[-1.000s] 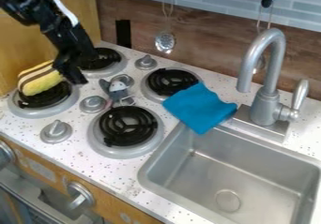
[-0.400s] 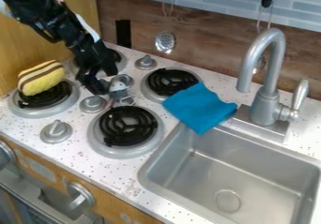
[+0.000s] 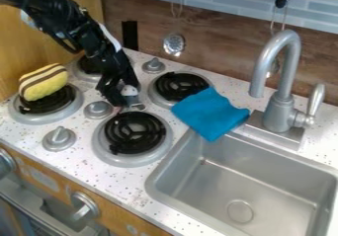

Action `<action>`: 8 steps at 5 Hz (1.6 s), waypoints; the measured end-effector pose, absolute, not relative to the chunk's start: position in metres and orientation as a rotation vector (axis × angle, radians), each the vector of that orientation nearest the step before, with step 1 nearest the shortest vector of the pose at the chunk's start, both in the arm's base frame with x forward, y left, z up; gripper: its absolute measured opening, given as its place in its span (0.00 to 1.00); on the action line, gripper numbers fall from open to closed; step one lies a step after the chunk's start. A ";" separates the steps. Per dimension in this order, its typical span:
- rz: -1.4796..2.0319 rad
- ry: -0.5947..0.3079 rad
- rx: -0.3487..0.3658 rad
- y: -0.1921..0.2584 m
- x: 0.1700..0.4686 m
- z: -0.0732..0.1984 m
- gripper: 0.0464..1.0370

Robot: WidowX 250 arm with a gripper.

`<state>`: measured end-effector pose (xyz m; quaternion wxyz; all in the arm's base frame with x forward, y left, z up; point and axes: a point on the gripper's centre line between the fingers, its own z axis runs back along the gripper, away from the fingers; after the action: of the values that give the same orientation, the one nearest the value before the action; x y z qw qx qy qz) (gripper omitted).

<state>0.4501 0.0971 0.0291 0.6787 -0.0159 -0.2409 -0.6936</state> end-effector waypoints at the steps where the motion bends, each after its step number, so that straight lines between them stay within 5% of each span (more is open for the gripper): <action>1: -1.557 -0.522 -0.023 0.096 0.454 0.027 0.73; 2: -1.561 -0.517 -0.011 0.094 0.455 0.025 0.62; 4: -1.574 -0.503 0.009 0.093 0.444 0.029 0.60; 6: -1.593 -0.550 0.098 0.088 0.433 0.074 0.60; 8: -1.531 -0.608 0.243 0.105 0.380 0.126 0.60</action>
<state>0.3798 0.1051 0.1259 0.6730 0.1080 -0.2699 -0.6801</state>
